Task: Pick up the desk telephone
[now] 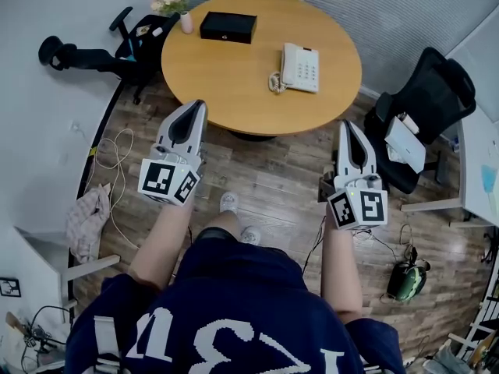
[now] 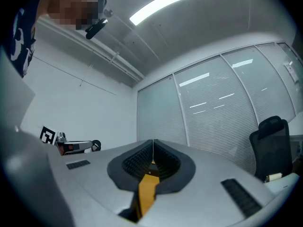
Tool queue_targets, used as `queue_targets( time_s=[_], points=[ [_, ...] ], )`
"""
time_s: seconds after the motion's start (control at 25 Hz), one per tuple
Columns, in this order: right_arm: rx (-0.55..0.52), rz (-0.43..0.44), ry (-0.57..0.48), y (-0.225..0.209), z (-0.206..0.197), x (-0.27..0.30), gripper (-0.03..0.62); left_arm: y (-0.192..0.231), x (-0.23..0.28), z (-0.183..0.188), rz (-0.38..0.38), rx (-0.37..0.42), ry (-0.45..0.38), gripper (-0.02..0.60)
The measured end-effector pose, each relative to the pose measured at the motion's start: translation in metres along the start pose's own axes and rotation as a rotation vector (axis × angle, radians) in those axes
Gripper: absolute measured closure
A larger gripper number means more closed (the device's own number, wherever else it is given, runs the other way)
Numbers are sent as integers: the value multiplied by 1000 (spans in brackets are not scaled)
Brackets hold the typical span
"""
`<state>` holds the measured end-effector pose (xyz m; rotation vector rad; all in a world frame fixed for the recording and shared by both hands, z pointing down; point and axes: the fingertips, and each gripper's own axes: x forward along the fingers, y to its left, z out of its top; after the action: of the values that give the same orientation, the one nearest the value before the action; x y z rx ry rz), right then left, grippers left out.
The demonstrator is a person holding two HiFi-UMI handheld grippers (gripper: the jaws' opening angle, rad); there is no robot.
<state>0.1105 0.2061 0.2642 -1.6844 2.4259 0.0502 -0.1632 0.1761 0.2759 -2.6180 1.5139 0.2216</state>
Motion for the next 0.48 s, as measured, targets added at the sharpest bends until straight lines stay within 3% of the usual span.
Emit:
queue_targets(
  time_s=[0.24,0.48],
  points=[
    [-2,-12,-1,-15,-6,31,565,23,27,-14,19,-7,4,563],
    [-20,-41,3,-38,-13,90,565,61,87,-27,3,-24,-4,563]
  ],
)
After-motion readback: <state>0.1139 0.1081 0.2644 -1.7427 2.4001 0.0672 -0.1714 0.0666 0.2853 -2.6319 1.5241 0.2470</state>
